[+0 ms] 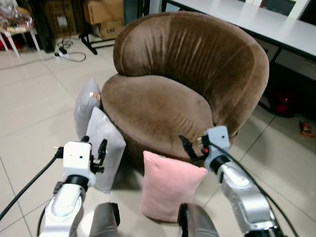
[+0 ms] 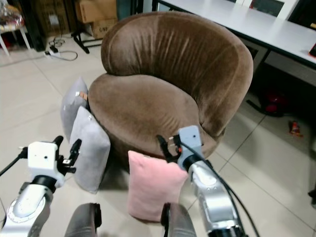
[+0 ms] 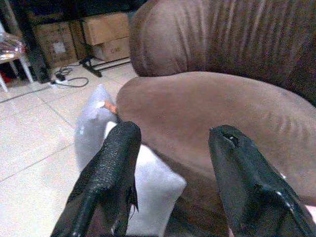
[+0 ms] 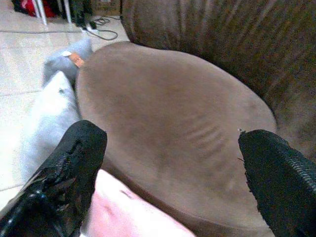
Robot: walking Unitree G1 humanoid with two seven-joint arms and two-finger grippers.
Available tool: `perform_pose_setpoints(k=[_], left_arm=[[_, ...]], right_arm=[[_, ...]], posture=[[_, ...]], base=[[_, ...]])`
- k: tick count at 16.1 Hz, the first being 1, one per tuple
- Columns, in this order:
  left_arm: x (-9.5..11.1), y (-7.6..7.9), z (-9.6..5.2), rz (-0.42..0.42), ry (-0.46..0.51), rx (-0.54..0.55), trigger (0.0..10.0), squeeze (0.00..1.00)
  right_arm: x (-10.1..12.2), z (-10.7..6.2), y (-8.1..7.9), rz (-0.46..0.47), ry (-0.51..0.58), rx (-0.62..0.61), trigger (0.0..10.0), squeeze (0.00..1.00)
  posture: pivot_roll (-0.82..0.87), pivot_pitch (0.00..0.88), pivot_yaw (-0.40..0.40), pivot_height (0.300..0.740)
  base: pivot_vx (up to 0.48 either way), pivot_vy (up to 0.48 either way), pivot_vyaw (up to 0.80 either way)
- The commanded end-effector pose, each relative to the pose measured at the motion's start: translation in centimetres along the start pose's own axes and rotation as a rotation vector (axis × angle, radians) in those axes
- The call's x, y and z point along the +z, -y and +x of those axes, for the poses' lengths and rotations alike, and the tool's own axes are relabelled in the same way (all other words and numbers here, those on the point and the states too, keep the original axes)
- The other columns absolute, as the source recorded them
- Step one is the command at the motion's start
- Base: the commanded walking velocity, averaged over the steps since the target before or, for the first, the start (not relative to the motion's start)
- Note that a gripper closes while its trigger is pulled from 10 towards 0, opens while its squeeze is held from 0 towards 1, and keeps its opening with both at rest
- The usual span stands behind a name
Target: Move the pillow to the sofa from floor
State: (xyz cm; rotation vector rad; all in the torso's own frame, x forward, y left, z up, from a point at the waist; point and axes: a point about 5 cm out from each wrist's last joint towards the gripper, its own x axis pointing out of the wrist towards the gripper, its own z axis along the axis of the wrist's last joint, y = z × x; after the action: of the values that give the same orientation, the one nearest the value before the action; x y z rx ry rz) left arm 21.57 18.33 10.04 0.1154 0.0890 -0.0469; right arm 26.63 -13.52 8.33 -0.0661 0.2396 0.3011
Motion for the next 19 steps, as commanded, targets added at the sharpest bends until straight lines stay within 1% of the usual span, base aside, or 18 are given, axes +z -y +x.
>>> perform_pose_setpoints(k=[1, 4, 9, 10, 11, 14, 18, 19], left_arm=[[0.10, 0.56, 0.01, 0.007, 0.001, -0.021, 10.0, 0.00], [0.12, 0.51, -0.01, 0.005, 0.003, -0.025, 10.0, 0.00], [0.22, 0.59, 0.07, -0.001, 0.008, -0.035, 10.0, 0.00], [0.25, 0.61, 0.10, -0.004, 0.011, -0.037, 10.0, 0.00], [0.26, 0.61, 0.11, -0.005, 0.012, -0.038, 10.0, 0.00], [0.31, 0.56, 0.20, -0.003, 0.013, -0.035, 10.0, 0.00], [0.38, 0.54, 0.33, -0.001, 0.014, -0.036, 10.0, 0.00], [0.40, 0.54, 0.37, 0.000, 0.014, -0.036, 10.0, 0.00]], right_arm=[[-0.52, -0.26, 0.57, 0.019, -0.017, -0.019, 10.0, 0.00], [-0.32, -0.20, 0.32, 0.031, -0.004, -0.008, 10.0, 0.00], [-0.31, -0.21, 0.33, 0.036, -0.003, -0.006, 10.0, 0.00], [-0.33, -0.21, 0.40, 0.063, -0.003, -0.012, 10.0, 0.00], [-0.34, -0.22, 0.42, 0.071, -0.003, -0.014, 10.0, 0.00], [-0.21, -0.12, 0.64, 0.056, 0.002, -0.030, 10.0, 0.00], [-0.05, -0.03, 0.82, 0.061, 0.011, -0.040, 10.0, 0.00], [-0.03, -0.03, 0.70, 0.035, 0.009, -0.027, 10.0, 0.00]], posture=[[0.00, 0.000, -0.086, 0.587], [0.00, 0.000, -0.084, 0.587], [-0.01, 0.000, -0.079, 0.587], [-0.01, 0.000, -0.079, 0.587], [-0.01, 0.000, -0.079, 0.587], [-0.01, 0.000, -0.077, 0.587], [-0.01, 0.000, -0.075, 0.587], [-0.01, 0.000, -0.074, 0.587]], base=[[0.000, 0.000, 0.00], [0.000, 0.000, 0.00], [0.258, 0.000, 0.00], [0.345, 0.000, 0.00], [0.345, 0.000, 0.00], [0.350, 0.000, 0.00], [0.334, 0.000, 0.00], [0.322, 0.000, 0.00]])
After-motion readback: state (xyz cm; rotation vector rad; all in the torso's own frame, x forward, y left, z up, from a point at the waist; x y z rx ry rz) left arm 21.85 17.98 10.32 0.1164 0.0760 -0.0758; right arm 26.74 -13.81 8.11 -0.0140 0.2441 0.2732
